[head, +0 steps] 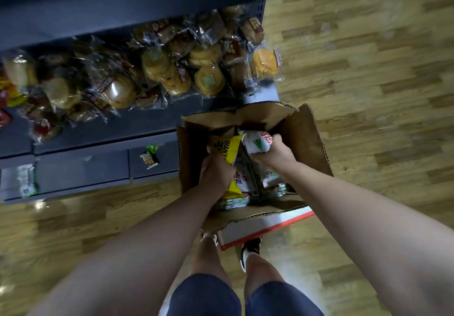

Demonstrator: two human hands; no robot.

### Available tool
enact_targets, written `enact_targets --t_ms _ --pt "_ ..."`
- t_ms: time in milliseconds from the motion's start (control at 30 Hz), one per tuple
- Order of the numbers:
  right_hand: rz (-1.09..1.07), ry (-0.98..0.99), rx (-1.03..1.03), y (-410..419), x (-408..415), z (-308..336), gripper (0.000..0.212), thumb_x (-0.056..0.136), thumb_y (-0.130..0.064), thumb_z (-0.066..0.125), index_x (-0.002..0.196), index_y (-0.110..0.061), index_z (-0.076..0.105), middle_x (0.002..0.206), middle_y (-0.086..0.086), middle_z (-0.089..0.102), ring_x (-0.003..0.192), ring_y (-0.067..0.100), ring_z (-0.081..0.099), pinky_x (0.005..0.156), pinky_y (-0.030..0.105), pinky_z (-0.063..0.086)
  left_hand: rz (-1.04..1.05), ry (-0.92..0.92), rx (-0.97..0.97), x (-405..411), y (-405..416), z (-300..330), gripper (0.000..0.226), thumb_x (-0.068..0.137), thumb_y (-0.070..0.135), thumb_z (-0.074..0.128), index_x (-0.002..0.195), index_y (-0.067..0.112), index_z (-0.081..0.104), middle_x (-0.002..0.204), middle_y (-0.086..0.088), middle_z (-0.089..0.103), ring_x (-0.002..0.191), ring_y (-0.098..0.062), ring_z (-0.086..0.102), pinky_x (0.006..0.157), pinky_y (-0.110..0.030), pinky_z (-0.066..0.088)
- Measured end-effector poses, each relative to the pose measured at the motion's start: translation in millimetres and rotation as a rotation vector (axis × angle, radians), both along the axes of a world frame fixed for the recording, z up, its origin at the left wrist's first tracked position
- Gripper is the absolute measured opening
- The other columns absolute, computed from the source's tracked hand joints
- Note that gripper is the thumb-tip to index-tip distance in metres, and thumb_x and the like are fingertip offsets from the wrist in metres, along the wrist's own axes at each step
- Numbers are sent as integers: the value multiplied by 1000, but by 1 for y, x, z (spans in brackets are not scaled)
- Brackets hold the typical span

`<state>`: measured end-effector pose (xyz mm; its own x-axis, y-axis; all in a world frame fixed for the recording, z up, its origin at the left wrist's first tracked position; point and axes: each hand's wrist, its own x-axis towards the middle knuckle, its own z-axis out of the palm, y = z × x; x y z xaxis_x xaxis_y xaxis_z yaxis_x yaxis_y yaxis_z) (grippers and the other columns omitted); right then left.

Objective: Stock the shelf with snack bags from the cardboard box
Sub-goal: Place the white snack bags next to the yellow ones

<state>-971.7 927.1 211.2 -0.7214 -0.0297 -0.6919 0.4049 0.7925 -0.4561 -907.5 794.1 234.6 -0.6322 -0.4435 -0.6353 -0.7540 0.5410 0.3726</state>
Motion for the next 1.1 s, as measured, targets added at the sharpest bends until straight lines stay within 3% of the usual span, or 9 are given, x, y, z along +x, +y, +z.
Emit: enact_targets --t_ms 267,433,533,600,700,800,867,933,1100 --pt "21 163 -217 14 7 58 51 80 -37 71 117 -18 42 107 0 58 102 25 57 76 29 40 16 118 9 8 -7 52 90 79 23 70 144 7 10 132 -21 46 118 -40 48 91 -47 46" --pt "46 199 -379 13 7 99 71 77 -37 76 134 -15 40 122 4 58 110 22 57 90 32 46 26 236 16 17 -10 89 89 79 33 68 145 15 10 136 -13 44 121 -37 47 93 -49 45" --pt "71 172 -498 11 12 125 72 73 -40 79 131 -14 45 123 1 60 110 19 59 97 35 48 85 342 50 23 -12 110 89 77 35 71 145 21 15 133 -9 48 119 -34 50 94 -50 46" --pt "94 155 -571 10 14 140 56 75 -35 78 119 -13 52 112 2 65 101 17 64 89 32 54 117 421 71 28 -15 122 81 79 33 69 143 23 21 130 -9 53 117 -33 53 92 -44 47" --pt "157 149 -663 7 23 168 19 85 -20 71 97 -22 56 94 -1 66 82 8 63 65 12 51 125 520 66 39 -22 141 80 83 24 67 147 25 19 128 -9 57 117 -33 53 83 -31 41" --pt "217 166 -748 0 31 196 11 88 -17 68 87 -24 59 86 -3 68 76 7 65 63 12 51 142 653 30 52 -30 161 81 83 21 67 148 25 19 128 -9 58 117 -32 54 85 -33 43" --pt "222 160 -786 -9 33 210 10 90 -15 65 96 -20 59 87 -8 65 73 0 61 59 9 50 169 734 30 58 -36 174 80 80 23 70 146 26 23 126 -7 59 113 -31 57 88 -39 49" --pt "208 143 -844 -23 32 222 31 89 -17 66 117 -18 53 101 -6 65 81 0 62 62 11 51 204 812 38 63 -43 191 80 76 28 72 142 29 27 123 -2 60 109 -28 59 86 -43 51" --pt "208 145 -924 -58 31 268 30 84 -27 72 110 -27 57 99 -10 69 86 8 66 74 23 55 271 980 34 64 -68 233 84 75 26 73 143 31 23 125 2 57 107 -19 59 87 -39 50"
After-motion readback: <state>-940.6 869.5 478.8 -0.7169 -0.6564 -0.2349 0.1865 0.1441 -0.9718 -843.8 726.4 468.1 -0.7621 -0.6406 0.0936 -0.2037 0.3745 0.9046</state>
